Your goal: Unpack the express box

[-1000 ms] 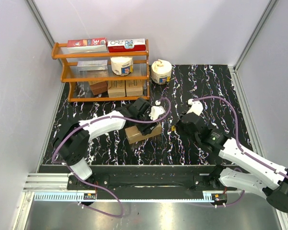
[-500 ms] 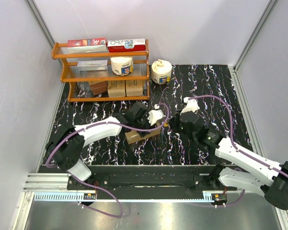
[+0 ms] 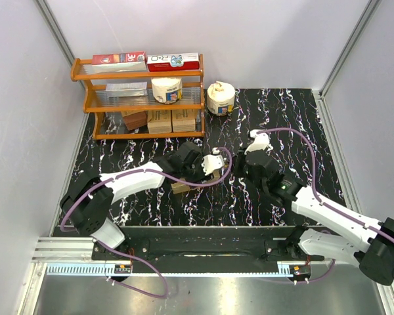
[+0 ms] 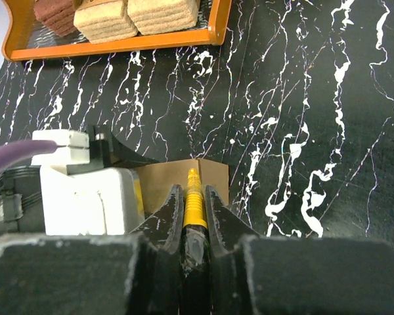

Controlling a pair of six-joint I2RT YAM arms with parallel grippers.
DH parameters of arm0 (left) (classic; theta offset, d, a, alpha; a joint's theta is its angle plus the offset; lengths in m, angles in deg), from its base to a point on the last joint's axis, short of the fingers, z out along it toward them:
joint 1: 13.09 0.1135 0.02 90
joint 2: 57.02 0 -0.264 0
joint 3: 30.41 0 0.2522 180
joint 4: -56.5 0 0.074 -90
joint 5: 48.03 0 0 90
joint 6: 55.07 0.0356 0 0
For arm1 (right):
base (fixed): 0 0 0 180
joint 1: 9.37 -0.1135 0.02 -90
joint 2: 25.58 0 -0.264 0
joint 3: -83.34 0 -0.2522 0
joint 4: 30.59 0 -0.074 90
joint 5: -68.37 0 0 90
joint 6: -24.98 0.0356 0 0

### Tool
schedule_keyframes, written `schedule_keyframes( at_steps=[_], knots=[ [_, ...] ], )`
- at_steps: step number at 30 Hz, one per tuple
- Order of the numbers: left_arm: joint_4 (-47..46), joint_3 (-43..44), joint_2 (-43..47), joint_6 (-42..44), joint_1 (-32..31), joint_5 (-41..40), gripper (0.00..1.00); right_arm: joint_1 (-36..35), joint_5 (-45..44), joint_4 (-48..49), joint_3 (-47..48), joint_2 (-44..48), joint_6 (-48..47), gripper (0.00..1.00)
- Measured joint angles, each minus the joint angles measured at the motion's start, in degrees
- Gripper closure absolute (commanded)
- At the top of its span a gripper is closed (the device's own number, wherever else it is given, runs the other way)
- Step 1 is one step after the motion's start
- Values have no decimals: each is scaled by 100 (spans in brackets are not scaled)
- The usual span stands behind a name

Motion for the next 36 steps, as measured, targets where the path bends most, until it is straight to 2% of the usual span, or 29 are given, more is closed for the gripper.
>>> schedule_keyframes(
  at_steps=[9, 36],
  knots=[
    [-83, -155, 122, 107, -2, -20, 60, 37, 85, 243, -44, -313, -98, 100],
    [-87, -160, 125, 114, -2, -20, 62, 42, 205, 389, -129, -455, -168, 100]
  ],
)
